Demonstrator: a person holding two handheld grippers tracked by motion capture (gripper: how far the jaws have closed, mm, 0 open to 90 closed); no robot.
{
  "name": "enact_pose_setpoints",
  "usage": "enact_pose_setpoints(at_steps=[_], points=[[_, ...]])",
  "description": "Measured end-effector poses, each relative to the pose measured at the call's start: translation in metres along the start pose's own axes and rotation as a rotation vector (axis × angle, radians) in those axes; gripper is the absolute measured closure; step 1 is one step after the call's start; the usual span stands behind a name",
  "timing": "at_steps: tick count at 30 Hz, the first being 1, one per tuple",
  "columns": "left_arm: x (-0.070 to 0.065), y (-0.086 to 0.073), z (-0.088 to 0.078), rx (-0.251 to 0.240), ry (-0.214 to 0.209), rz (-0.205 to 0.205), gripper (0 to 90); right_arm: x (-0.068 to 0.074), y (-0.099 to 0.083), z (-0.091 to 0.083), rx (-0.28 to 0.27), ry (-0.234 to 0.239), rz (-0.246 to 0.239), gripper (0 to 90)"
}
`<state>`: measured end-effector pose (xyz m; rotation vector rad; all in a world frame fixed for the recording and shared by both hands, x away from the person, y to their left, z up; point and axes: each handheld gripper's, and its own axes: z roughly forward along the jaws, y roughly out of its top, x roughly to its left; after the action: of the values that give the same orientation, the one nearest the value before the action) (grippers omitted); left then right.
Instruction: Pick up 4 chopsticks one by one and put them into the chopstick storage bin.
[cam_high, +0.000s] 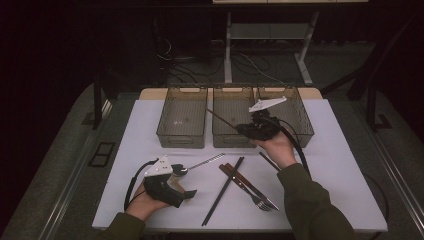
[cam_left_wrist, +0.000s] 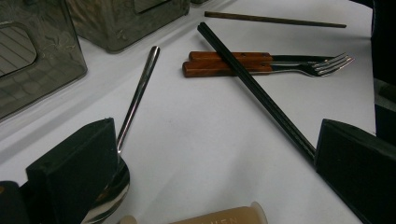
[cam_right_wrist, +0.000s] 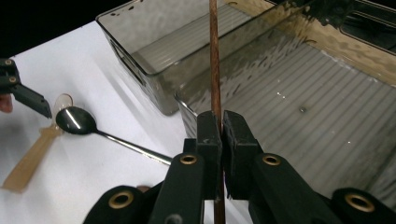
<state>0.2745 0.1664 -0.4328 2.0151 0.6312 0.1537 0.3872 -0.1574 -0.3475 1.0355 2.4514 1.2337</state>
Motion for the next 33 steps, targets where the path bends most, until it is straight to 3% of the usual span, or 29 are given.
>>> enact_pose_setpoints(at_steps=[16, 33], points=[[-0.001, 0.001, -0.001, -0.002, -0.007, 0.004, 0.0, 0.01, 0.045, 0.029, 0.034, -0.031, -0.002, 85.9], [-0.002, 0.003, 0.0, -0.004, -0.018, 0.017, 0.0, 0.012, 0.079, 0.064, 0.062, -0.07, 0.011, 85.9]])
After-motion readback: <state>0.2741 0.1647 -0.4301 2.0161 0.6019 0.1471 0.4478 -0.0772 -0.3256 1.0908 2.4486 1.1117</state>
